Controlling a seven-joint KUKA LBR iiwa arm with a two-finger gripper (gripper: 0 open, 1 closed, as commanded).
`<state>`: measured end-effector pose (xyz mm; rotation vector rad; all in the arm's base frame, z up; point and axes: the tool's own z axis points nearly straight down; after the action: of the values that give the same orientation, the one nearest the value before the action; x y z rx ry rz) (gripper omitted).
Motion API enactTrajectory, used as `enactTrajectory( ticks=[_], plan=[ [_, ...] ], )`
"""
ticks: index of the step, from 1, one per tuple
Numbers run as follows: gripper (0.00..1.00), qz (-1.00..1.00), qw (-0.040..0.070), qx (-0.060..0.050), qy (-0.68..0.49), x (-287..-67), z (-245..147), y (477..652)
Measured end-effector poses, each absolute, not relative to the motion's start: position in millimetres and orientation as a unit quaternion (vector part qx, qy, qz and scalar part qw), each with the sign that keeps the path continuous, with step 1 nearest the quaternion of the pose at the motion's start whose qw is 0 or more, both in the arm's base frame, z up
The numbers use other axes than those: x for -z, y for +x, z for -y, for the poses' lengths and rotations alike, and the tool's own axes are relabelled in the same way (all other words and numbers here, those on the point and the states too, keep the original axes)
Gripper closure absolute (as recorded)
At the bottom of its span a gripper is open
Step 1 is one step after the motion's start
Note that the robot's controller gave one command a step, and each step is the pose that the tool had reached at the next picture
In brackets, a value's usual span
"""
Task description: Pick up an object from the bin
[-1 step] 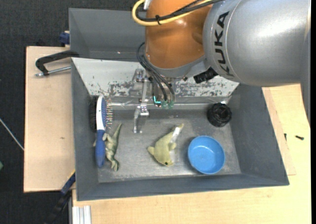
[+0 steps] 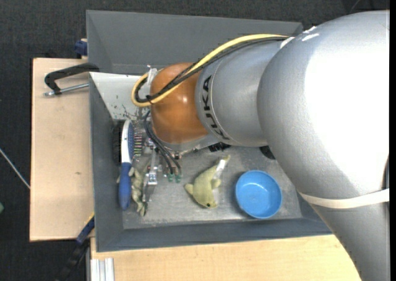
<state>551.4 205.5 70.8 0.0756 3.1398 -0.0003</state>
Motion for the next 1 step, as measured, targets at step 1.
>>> enactTrajectory(
  ticks=[1],
  plan=[
    [0.0,-0.999,0.004,0.004,0.037,-73.4,-223.2,522.9]
  ],
)
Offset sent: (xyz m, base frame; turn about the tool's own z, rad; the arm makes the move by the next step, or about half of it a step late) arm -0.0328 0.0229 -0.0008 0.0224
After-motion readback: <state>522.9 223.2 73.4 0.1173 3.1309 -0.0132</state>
